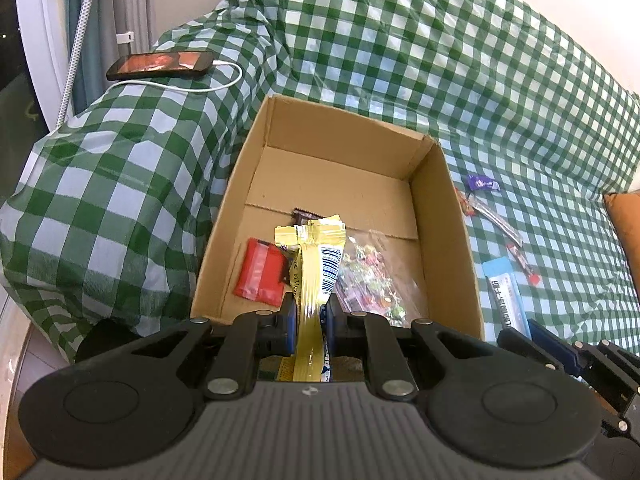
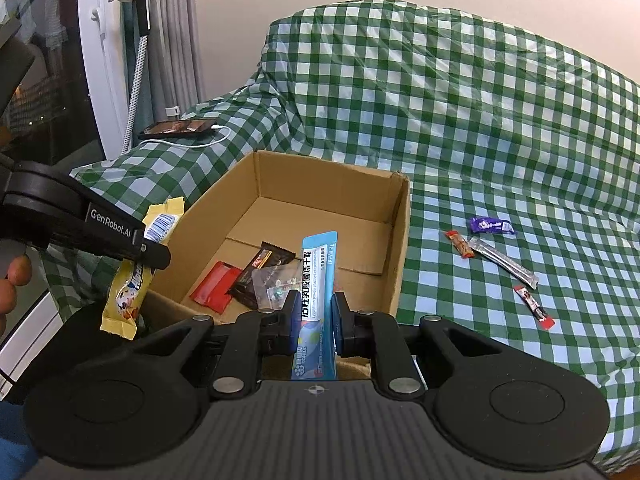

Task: Organize snacks
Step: 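Carry the yellow bar and blue stick over the box with both grippers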

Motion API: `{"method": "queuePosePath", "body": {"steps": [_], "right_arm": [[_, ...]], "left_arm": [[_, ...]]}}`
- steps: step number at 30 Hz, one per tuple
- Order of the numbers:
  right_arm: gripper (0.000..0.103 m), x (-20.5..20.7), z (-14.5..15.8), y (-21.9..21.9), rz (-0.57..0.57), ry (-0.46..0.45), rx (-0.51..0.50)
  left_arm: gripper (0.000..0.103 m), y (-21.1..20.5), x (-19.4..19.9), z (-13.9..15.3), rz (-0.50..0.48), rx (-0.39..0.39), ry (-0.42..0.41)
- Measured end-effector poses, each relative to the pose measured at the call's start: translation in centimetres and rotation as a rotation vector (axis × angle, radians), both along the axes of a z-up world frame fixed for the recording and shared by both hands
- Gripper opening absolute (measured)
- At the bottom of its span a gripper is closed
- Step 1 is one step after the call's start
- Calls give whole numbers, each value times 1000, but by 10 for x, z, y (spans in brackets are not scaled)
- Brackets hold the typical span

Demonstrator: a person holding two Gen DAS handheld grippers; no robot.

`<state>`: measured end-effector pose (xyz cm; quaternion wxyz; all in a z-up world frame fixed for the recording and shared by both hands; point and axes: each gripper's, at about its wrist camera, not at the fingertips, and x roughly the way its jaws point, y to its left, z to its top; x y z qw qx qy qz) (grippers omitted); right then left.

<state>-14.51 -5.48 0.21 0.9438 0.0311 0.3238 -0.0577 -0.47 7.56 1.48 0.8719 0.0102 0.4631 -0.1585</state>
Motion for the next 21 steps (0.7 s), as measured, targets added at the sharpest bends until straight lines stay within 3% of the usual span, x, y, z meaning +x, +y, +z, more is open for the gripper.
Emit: {"method": "queuePosePath", "body": {"steps": [13,21], "right_arm": [[18,46,3,-11,12,15,9],[18,89,-9,-22,0,45,18]], "left_arm": [[15,-7,49,6,30,-18,-27],[15,-19,89,-7,33,4,-18]]}}
